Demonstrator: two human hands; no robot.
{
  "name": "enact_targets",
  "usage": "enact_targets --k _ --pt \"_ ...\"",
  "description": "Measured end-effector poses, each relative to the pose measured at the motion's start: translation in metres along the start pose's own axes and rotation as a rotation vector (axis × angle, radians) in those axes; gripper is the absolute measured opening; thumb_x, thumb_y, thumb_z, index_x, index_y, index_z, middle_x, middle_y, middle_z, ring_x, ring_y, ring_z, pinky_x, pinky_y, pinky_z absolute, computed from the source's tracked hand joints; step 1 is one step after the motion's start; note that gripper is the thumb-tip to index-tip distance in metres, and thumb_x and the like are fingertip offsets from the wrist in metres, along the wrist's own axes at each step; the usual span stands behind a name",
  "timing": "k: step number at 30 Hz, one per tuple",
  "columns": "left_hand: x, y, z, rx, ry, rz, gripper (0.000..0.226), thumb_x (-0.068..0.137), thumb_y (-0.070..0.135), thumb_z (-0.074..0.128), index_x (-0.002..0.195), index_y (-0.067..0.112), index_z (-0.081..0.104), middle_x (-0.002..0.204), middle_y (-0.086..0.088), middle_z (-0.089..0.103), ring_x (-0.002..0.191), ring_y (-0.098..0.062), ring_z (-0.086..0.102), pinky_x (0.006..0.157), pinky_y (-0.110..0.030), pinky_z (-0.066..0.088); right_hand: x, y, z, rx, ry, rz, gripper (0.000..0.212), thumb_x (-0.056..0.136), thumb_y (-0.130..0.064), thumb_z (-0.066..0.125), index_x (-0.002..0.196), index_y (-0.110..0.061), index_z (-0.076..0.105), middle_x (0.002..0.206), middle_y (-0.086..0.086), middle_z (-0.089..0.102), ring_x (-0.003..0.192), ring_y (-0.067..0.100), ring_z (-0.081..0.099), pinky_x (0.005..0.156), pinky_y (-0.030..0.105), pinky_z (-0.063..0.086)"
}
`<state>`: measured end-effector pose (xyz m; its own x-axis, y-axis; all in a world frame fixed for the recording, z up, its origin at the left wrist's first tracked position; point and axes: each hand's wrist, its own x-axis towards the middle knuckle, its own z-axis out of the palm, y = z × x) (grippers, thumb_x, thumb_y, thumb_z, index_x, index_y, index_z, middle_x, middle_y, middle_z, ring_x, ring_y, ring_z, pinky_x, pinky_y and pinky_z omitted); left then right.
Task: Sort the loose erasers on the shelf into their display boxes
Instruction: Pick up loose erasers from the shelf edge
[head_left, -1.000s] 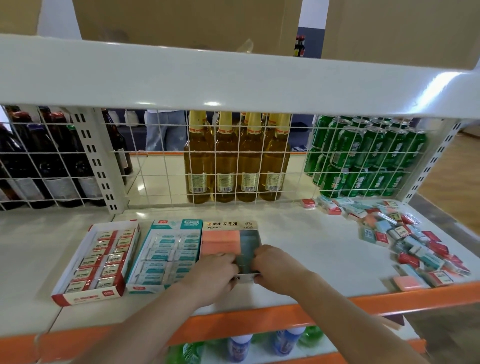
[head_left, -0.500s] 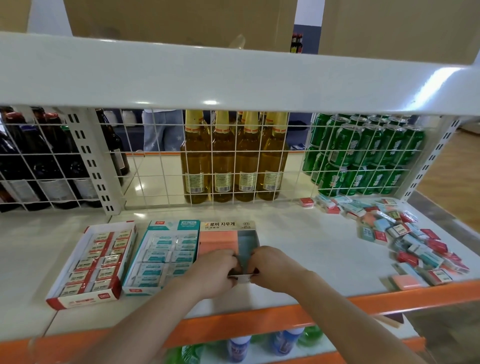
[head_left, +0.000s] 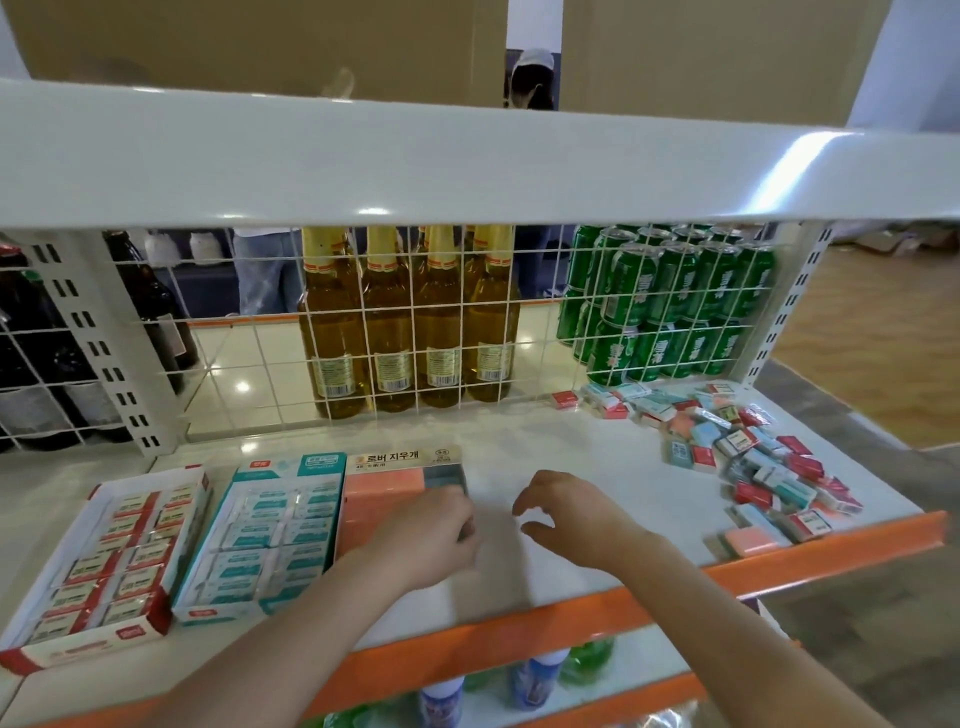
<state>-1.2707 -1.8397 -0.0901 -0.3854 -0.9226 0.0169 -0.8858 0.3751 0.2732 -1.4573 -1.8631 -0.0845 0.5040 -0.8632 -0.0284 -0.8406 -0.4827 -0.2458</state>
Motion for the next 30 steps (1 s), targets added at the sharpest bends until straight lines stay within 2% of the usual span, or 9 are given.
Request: enact_targets --k 5,11,18,23,28,30 --pt "0.023 0.019 -0.004 0.023 0.081 0.030 0.023 0.092 0.032 0.047 0.103 0.020 0.063 0.107 0.006 0.055 0.097 -0.015 0.056 0.078 -0.029 0.044 -0.019 0.040 -0.009 -0.002 -0.006 0.126 0.029 0.093 -0.024 0.051 0.120 -0.023 0.060 0.120 0.000 0.054 0.107 0.017 0.053 0.088 0.023 0.040" --pt "0.061 0.056 0.016 -0.012 -0.043 0.121 0.025 0.092 0.031 0.048 0.106 0.017 0.063 0.110 -0.001 0.056 0.102 -0.019 0.055 0.084 -0.031 0.045 -0.041 0.086 -0.018 -0.028 -0.003 0.283 0.030 0.093 -0.023 0.048 0.121 -0.024 0.059 0.119 0.001 0.055 0.107 0.017 0.054 0.089 0.026 0.042" --pt "0.105 0.091 0.044 -0.068 -0.108 0.106 0.022 0.089 0.027 0.050 0.102 0.017 0.066 0.108 -0.003 0.061 0.102 -0.019 0.057 0.082 -0.030 0.047 -0.061 0.137 -0.030 -0.034 0.059 0.435 0.030 0.093 -0.022 0.048 0.121 -0.024 0.058 0.123 -0.003 0.058 0.107 0.015 0.056 0.092 0.026 0.047" --pt "0.130 0.105 0.055 -0.097 -0.103 0.079 0.021 0.088 0.024 0.051 0.100 0.016 0.066 0.107 -0.002 0.064 0.101 -0.019 0.058 0.081 -0.028 0.045 -0.059 0.169 -0.033 -0.008 0.152 0.557 0.028 0.092 -0.022 0.051 0.119 -0.019 0.059 0.122 0.001 0.059 0.108 0.018 0.056 0.091 0.027 0.044" --pt "0.144 0.108 0.059 -0.125 -0.084 0.031 0.033 0.091 0.028 0.051 0.122 0.020 0.056 0.120 0.001 0.056 0.112 -0.015 0.053 0.093 -0.028 0.044 -0.045 0.186 -0.032 -0.013 0.136 0.588 0.032 0.092 -0.023 0.050 0.123 -0.020 0.057 0.120 0.006 0.058 0.100 0.023 0.059 0.079 0.027 0.046" --pt "0.148 0.107 0.060 -0.125 -0.077 0.015 0.036 0.091 0.029 0.050 0.127 0.022 0.052 0.124 0.001 0.052 0.116 -0.014 0.051 0.096 -0.029 0.043 -0.039 0.191 -0.029 -0.027 0.107 0.561 0.034 0.092 -0.027 0.050 0.126 -0.022 0.055 0.125 0.007 0.051 0.105 0.025 0.057 0.085 0.031 0.046"
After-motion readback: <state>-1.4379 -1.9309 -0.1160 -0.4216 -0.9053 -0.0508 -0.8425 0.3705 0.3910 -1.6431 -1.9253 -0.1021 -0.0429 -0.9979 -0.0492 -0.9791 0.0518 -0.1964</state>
